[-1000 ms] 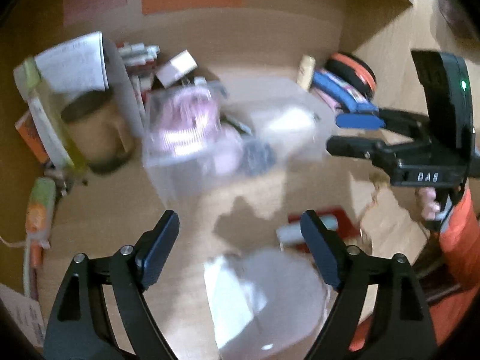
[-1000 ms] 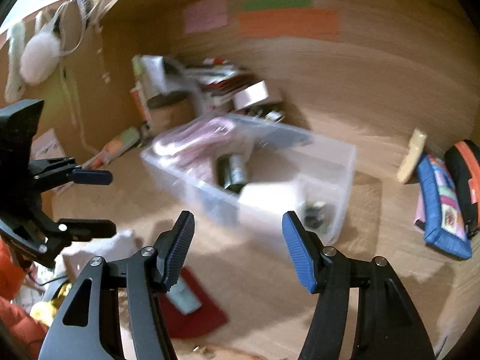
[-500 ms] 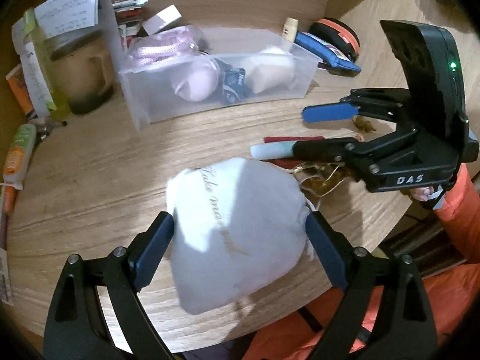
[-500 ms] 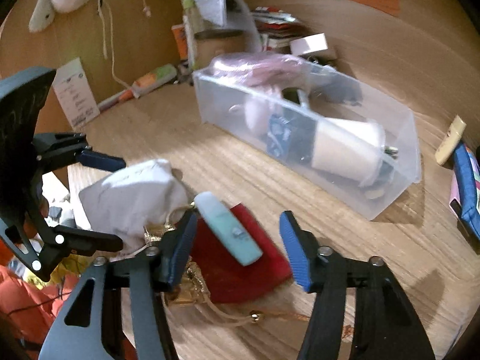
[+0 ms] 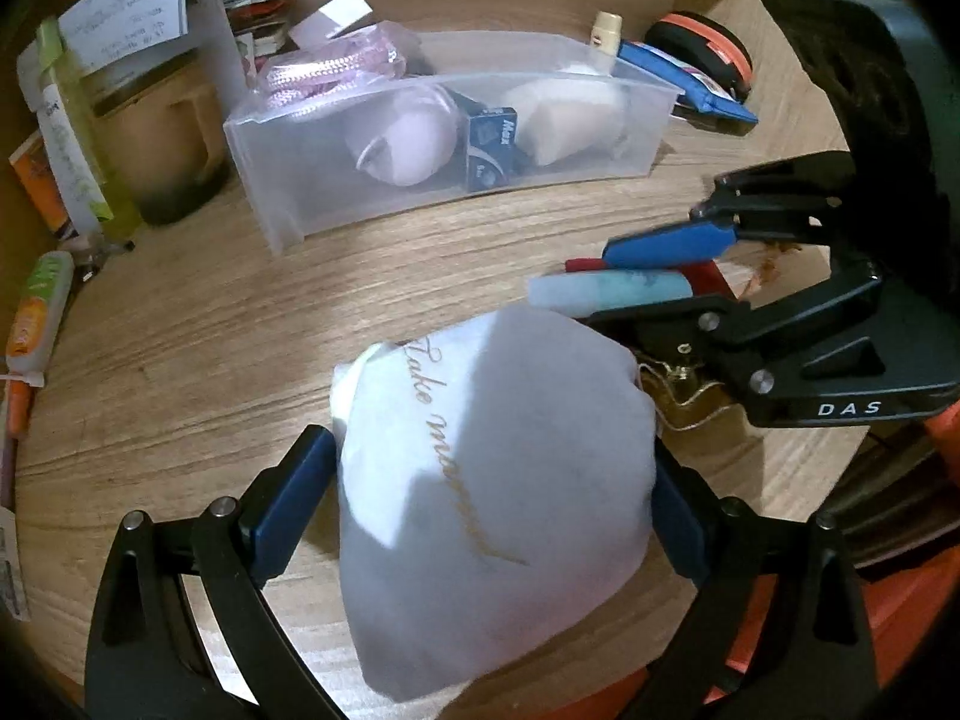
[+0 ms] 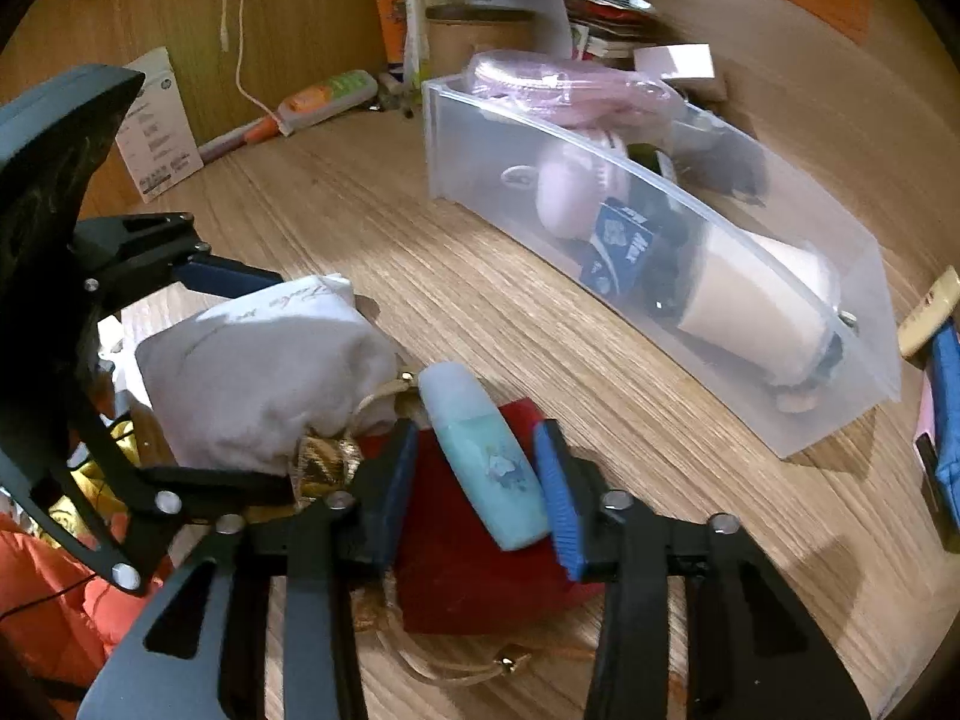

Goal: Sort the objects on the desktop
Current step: 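Grasp the white cloth bag with the left gripper while the right grasps the light-blue bottle, then lower the white cloth bag and light-blue bottle into the clear box and release both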

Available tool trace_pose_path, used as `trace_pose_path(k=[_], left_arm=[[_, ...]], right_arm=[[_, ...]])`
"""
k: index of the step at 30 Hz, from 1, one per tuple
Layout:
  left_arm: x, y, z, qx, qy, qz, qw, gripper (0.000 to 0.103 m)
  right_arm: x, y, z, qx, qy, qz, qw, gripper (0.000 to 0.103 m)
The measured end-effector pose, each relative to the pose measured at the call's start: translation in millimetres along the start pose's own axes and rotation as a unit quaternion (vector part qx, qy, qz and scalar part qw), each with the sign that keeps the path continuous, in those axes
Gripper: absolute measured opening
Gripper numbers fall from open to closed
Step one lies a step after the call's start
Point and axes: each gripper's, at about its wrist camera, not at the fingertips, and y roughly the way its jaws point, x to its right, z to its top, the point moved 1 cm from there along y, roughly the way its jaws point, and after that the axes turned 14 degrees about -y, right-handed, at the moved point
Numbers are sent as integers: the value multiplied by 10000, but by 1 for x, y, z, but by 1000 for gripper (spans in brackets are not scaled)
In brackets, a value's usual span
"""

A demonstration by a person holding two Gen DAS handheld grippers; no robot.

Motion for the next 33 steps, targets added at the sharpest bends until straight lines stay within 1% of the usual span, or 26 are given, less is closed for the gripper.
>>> trace_pose_path(k=[1,2,3,4,5,7,9,11,16,21,27,33], left_arm=[[0,0,0,54,-34,23,10000,95],[-2,-1,0,134,-90,40,9999,86],[-3,-3,0,185,-108,66,9997,79],[-4,-5,1,223,-133,87,9996,67],[-8,-7,2,249,-221,108,9994,61],[-15,-9,4,251,-373,17,9990,56],[-24,-11,5,319,-512,135,9981,55],[-35,-15,7,394,-709,213,9965,50],[-55,-28,15,594,-1058,318,9921,48],[-58,-46,29,908,-1163,326,9885,48],[-46,-67,53,1305,-1051,205,9856,48],[-28,-84,82,1616,-885,-72,9829,48]], right_arm=[[0,1,0,0,17,45,10000,25],[0,1,0,18,33,48,10000,25],[0,1,0,29,48,64,10000,25],[1,0,0,50,99,90,9999,23],[2,0,0,64,147,127,9998,22],[5,-2,-2,113,267,186,9994,22],[8,-6,-3,177,350,163,9991,22],[12,-10,-3,251,449,161,9985,22],[24,-24,-4,504,718,47,9961,22],[38,-40,-2,771,934,-97,9926,22],[56,-64,1,1117,1129,-294,9869,22],[74,-85,5,1410,1290,-527,9802,22]])
